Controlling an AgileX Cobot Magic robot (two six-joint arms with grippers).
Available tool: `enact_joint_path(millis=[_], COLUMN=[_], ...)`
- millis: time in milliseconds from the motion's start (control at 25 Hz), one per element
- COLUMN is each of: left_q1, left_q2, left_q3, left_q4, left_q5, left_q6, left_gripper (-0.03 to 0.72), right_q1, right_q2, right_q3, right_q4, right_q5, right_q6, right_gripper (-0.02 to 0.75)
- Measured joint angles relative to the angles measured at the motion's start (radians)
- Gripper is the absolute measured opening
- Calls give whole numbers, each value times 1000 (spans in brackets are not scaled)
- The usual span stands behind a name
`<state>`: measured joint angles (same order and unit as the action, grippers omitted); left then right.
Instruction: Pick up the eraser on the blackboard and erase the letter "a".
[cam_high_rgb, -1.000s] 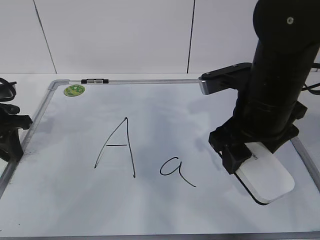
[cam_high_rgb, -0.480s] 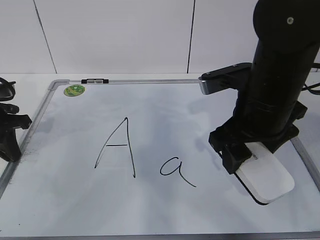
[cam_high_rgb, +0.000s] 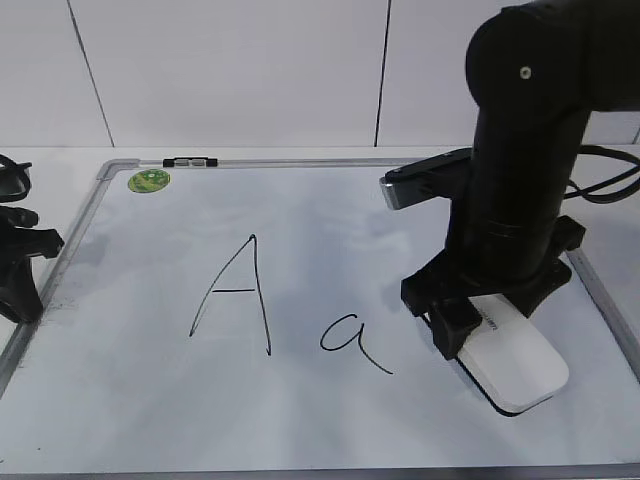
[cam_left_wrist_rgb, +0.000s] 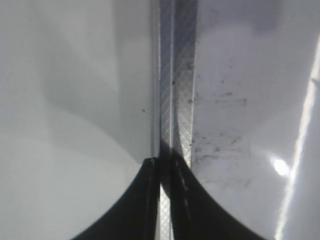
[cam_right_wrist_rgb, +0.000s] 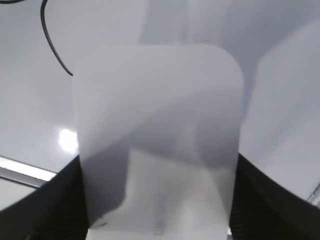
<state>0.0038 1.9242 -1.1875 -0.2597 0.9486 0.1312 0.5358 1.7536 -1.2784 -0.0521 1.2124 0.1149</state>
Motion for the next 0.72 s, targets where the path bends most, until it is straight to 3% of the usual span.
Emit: enact_joint_path(millis=[720], left_q1=[0], left_q2=[0], left_q3=[0], left_q4=[0], left_q5=[2], left_q6=[0], left_gripper=[33], right_q1=[0], right_q2=[255], right_q3=[-249], right_q4=[43], right_q5=[0], right_q6=[-16], right_gripper=[528])
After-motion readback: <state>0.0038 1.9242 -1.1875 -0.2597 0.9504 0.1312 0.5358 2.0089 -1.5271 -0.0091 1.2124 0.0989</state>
